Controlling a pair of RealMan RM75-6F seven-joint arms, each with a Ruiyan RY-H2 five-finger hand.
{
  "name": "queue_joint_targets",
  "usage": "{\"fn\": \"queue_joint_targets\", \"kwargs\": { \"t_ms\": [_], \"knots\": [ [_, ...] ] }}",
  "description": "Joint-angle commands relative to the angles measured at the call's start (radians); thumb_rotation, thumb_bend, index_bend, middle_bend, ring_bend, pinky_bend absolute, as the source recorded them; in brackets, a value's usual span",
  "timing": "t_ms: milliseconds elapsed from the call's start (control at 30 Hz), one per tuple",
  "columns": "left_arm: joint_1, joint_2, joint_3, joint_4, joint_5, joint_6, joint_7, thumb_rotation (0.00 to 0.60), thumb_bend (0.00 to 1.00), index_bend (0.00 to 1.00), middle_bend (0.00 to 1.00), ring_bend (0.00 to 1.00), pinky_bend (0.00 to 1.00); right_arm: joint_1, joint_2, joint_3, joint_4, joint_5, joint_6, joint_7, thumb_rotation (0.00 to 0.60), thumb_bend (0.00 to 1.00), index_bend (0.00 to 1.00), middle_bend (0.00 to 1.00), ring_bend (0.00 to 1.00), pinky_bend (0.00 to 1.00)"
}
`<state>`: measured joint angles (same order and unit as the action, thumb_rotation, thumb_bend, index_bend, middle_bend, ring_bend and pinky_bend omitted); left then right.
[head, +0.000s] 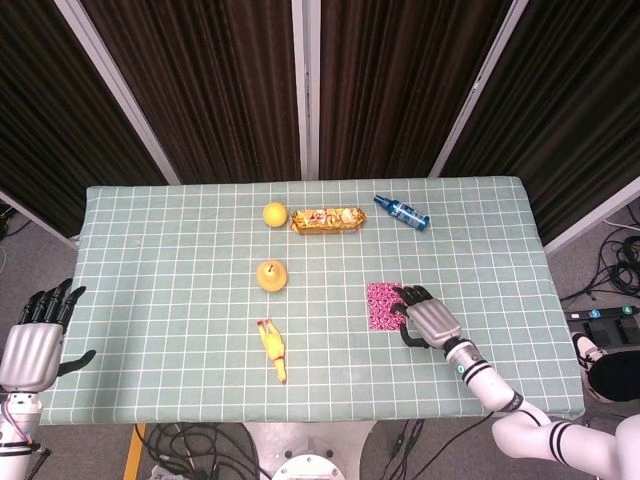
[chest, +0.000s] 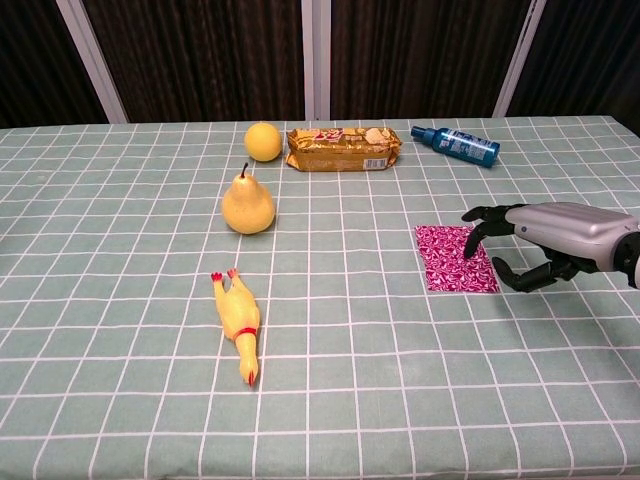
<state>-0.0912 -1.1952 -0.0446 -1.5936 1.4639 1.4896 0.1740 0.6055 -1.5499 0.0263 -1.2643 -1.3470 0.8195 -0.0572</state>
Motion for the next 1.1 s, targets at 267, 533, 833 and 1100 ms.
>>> {"fn": "queue_joint_targets", "kwargs": {
  "t_ms": [267,533,833,1100],
  "knots": [
    [-0.001,0.000,-0.002,-0.002,0.001,0.000,0.005,0.600,0.00,0.16,0.16,0.13,0.14,0.015,-0.070,0.006,0.089,0.008,-0.022,0.006,0.366,0.61,0.28,0.01,0.00,0.00],
    [0.000,0.000,-0.002,0.000,0.003,0.001,0.004,0.600,0.00,0.16,0.16,0.13,0.14,0.016,-0.072,-0.012,0.083,-0.014,-0.027,0.006,0.366,0.61,0.28,0.01,0.00,0.00],
    [-0.001,-0.005,-0.002,0.004,0.003,-0.001,0.002,0.600,0.00,0.16,0.16,0.13,0.14,-0.001,-0.011,-0.038,-0.010,-0.038,-0.006,-0.008,0.363,0.61,0.28,0.01,0.00,0.00],
    [-0.002,-0.009,-0.003,0.010,0.006,0.000,-0.003,0.600,0.00,0.16,0.16,0.13,0.14,0.006,-0.006,0.004,-0.002,-0.013,0.012,0.007,0.363,0.61,0.28,0.01,0.00,0.00]
  ]
}}
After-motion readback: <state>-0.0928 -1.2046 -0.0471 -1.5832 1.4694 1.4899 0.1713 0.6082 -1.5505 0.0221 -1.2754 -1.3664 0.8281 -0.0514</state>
